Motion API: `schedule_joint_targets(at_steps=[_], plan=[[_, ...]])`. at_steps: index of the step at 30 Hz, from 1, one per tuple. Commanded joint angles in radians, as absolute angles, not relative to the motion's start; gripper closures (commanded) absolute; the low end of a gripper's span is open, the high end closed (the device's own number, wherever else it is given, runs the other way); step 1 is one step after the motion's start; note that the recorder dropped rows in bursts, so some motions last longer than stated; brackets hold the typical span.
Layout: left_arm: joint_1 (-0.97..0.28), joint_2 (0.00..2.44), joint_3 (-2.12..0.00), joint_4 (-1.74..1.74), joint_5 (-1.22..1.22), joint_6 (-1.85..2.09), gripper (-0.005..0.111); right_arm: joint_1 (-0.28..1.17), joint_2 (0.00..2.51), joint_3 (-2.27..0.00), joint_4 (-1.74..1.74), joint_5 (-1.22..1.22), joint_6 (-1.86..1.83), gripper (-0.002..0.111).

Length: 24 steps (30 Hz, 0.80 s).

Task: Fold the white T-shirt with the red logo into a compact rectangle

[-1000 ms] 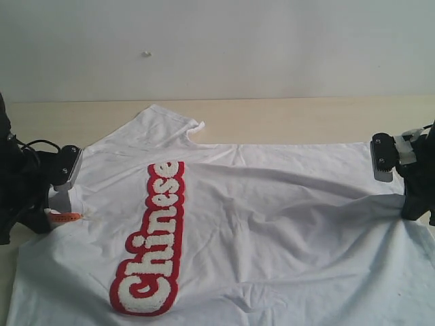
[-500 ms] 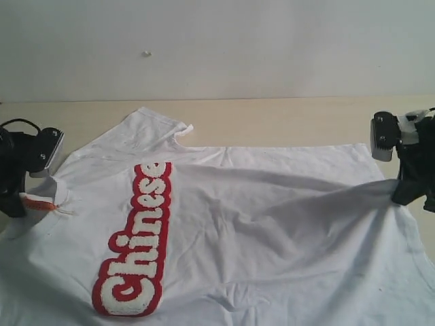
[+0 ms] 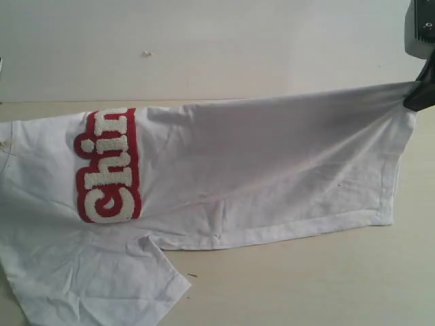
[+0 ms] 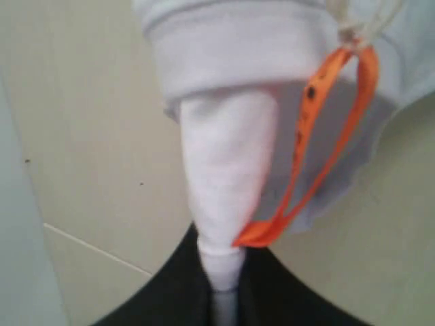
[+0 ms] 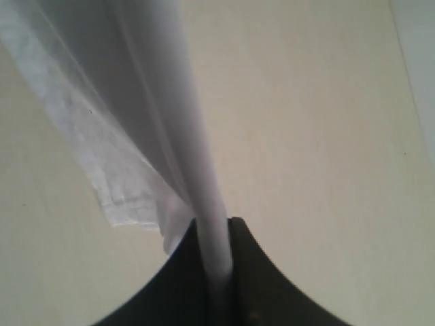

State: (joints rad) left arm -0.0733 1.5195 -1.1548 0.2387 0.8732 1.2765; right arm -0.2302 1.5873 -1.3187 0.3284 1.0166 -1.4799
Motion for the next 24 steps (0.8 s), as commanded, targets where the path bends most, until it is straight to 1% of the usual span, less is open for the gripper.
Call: schedule_joint_targets(at_steps=[1,7,15,24], plan=[[-0.069,1.443,-1.184,0.254,0.857,1.182,0.107,-0.232,1.529,-1.326,0.376,1.025,-1.471,0.108],[-0.069,1.316,-1.244,0.252,0.861,1.045,0.107,-0.232,1.418,-1.326,0.422,1.025,-1.465,0.108],[-0.069,1.205,-1.247,0.277,0.867,0.927,0.107,-0.232,1.298,-1.326,0.444,1.023,-1.409,0.108],[-0.069,1.049,-1.247,0.310,0.874,0.852,0.107,-0.232,1.189,-1.326,0.575,0.997,-1.331,0.108]])
